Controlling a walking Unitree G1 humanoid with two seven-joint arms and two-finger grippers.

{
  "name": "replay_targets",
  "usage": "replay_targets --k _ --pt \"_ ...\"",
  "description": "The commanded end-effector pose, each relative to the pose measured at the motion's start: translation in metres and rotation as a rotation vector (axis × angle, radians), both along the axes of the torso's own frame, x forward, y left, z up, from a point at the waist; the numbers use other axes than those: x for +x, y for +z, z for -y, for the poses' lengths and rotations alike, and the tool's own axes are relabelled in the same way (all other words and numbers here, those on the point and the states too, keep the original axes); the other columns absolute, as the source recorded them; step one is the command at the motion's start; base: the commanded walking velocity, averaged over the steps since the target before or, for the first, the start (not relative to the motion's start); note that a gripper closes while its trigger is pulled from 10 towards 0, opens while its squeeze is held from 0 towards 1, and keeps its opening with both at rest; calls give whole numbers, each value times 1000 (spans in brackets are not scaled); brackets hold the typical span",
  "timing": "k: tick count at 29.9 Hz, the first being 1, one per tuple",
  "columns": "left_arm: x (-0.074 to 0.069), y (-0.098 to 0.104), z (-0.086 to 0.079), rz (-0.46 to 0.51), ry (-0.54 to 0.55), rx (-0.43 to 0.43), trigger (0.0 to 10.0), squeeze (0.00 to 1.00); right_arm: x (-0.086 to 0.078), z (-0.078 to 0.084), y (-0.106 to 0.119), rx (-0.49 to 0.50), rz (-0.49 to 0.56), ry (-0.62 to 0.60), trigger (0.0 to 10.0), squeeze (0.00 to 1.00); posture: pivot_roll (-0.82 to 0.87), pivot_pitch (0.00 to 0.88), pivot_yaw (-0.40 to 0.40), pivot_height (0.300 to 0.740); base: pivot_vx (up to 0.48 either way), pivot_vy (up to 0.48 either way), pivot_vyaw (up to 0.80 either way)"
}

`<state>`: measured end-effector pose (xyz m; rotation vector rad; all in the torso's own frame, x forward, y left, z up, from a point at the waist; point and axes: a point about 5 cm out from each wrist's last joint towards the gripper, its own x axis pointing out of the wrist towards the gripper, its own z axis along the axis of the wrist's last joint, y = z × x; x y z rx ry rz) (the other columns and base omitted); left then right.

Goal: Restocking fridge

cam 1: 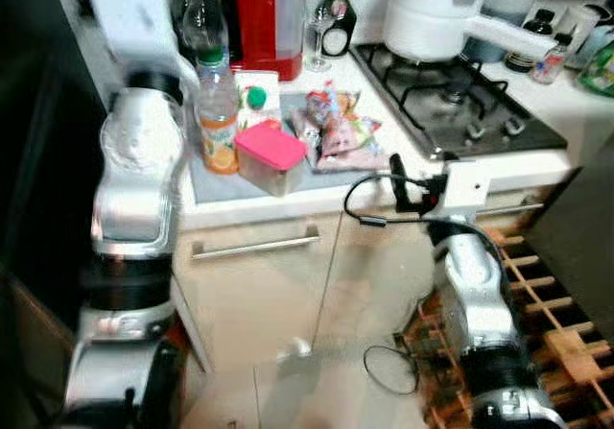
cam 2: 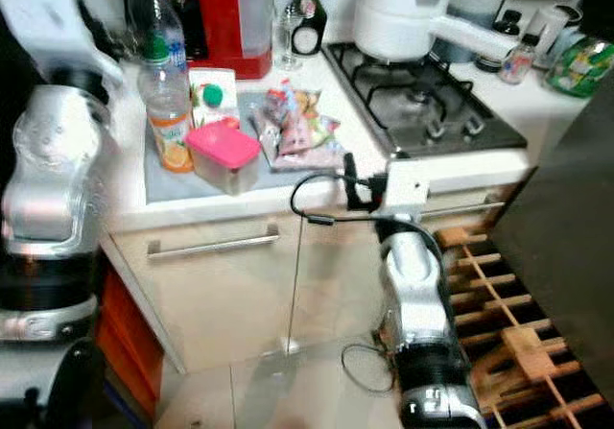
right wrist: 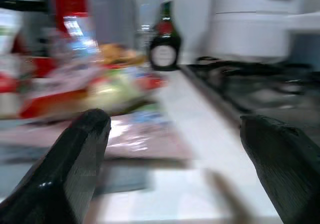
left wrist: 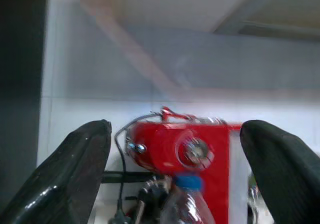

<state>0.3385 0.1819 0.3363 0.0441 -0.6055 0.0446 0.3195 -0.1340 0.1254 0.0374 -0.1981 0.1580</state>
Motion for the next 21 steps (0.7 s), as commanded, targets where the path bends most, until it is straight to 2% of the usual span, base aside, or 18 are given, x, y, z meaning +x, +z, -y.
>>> replay_targets --k 1,3,5,6,8,12,17,20,21 --pt "-1 15 5 22 -95 -15 10000 0 -2 10 4 0 10 -22 10000 0 -28 0 -16 740 0 0 0" --pt "2 21 3 9 -148 -14 10000 0 -4 12 7 5 18 -21 10000 0 -30 0 -14 740 0 0 0" --pt "9 16 -2 -43 -193 3 10000 0 -5 11 10 19 17 9 10000 0 -28 0 -11 740 0 0 0" --pt "16 11 -7 -92 -220 3 10000 0 -5 8 13 27 11 63 10000 0 -30 0 -6 740 0 0 0" --pt "19 9 -7 -112 -243 9 10000 0 -6 7 16 25 15 89 10000 0 -35 0 -2 740 0 0 0" --pt "25 10 -10 -159 -330 69 10000 0 -13 6 32 3 54 228 10000 0 -43 0 7 740 0 0 0" --pt "34 2 -19 -209 -314 95 10000 0 -19 3 37 15 74 299 10000 0 -49 0 10 740 0 0 0" --pt "38 -6 -19 -238 -309 100 10000 0 -20 -4 33 9 57 335 10000 0 -47 0 12 740 0 0 0" --pt "42 -15 -17 -265 -316 110 10000 0 -22 -12 29 7 35 383 10000 0 -46 0 12 740 0 0 0"
